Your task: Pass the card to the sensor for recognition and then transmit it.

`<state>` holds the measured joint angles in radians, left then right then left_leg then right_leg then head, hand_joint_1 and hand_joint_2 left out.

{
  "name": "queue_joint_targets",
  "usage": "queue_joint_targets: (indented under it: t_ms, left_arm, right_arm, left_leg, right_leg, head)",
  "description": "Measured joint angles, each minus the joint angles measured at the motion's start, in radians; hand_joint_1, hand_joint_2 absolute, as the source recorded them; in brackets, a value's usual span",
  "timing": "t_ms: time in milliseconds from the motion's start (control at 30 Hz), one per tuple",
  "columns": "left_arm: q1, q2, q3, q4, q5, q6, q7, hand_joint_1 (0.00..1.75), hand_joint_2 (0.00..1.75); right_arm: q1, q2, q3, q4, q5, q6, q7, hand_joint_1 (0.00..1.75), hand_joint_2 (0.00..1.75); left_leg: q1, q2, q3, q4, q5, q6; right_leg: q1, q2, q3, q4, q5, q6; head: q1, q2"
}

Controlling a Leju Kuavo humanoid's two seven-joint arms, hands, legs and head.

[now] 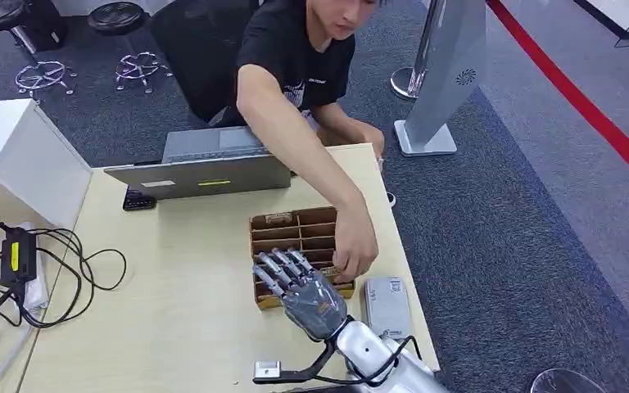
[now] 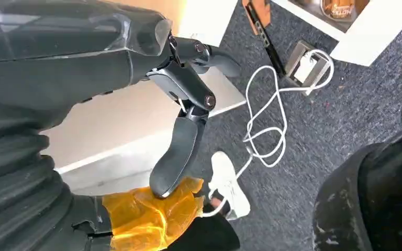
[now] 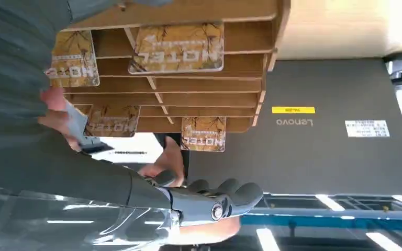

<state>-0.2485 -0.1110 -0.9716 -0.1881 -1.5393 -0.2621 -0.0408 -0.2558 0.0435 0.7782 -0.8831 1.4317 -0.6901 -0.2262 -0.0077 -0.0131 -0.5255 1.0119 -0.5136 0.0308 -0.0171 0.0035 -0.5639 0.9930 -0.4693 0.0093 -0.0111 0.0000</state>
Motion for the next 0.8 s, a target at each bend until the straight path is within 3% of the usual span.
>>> queue_joint_targets:
  t_ms: [800]
  left_arm:
    - [-0.014,-0.001,-0.086,0.000,0.000,0.009,-0.014,0.00,1.75]
  right_arm:
    - [-0.006,0.000,-0.002,0.015,0.005,0.000,0.014,0.00,1.75]
  left_leg:
    - [0.000,0.000,-0.001,0.000,0.000,0.000]
  right_leg:
    - [0.000,0.000,0.000,0.000,0.000,0.000]
  head:
    - [0.000,0.000]
